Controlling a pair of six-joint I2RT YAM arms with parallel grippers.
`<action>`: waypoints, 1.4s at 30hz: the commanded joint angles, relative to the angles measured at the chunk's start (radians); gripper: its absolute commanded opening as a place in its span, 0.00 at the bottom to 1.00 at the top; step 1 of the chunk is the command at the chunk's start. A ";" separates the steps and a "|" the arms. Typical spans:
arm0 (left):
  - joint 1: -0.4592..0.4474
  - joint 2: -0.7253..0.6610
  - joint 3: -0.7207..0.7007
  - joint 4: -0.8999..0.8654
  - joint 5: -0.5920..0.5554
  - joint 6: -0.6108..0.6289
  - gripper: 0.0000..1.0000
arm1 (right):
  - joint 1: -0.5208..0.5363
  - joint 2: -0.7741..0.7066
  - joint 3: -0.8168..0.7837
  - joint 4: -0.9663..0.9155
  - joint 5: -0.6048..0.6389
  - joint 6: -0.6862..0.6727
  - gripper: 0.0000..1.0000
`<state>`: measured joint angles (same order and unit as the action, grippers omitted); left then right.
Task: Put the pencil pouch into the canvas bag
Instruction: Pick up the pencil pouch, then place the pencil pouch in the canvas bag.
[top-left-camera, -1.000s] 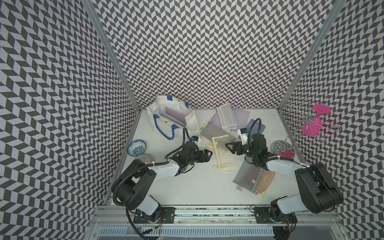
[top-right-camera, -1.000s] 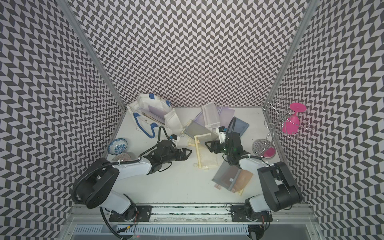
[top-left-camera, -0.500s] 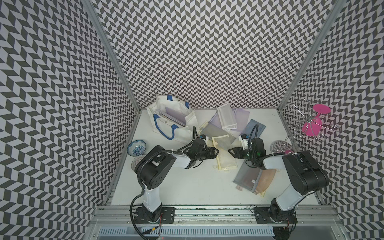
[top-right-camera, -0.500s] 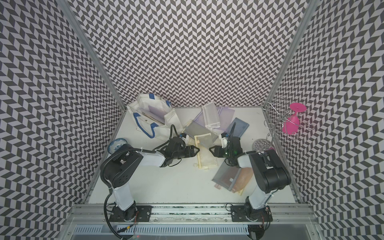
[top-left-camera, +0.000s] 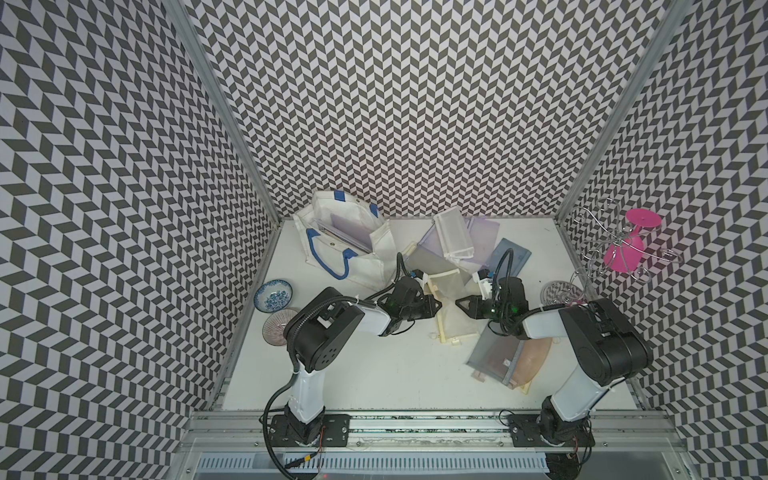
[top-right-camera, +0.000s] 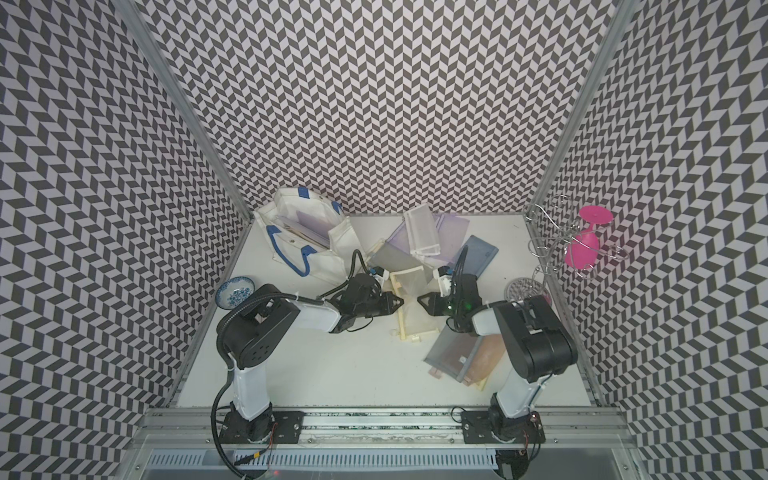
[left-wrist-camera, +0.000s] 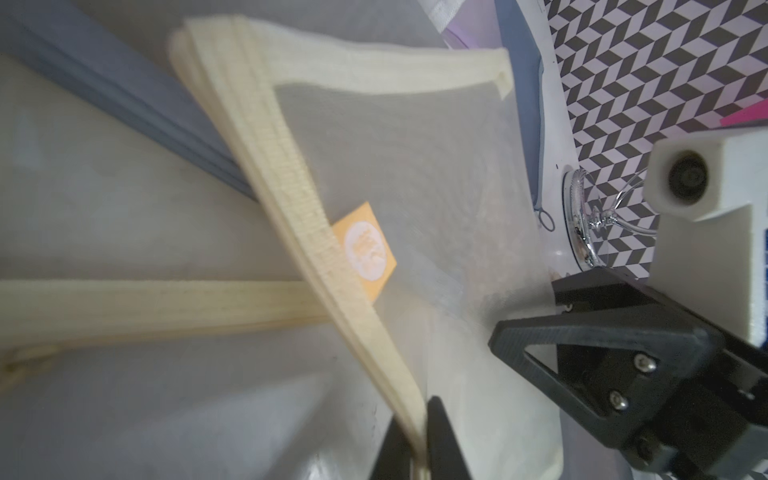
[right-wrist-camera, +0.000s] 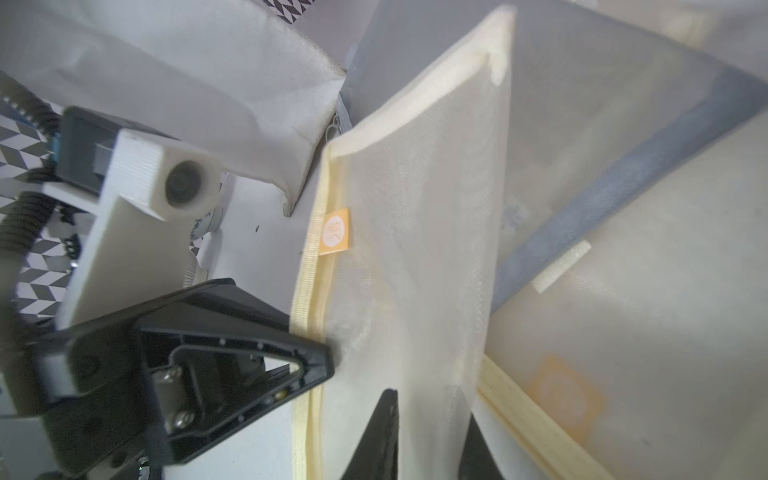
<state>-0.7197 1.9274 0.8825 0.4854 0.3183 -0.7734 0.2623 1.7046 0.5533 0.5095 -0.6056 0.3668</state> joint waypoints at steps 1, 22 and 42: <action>-0.007 -0.082 -0.040 0.022 0.000 -0.003 0.00 | 0.009 -0.001 0.002 0.045 -0.008 -0.012 0.21; -0.002 -0.950 -0.049 -0.660 -0.278 0.129 0.00 | 0.029 -0.455 -0.213 0.238 0.134 -0.014 0.86; 0.708 -0.603 0.383 -0.632 -0.226 -0.108 0.00 | 0.091 -0.518 -0.206 0.230 0.153 -0.040 0.86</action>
<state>-0.0490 1.3163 1.2301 -0.1520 0.1493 -0.8356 0.3450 1.2114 0.3466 0.6857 -0.4595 0.3370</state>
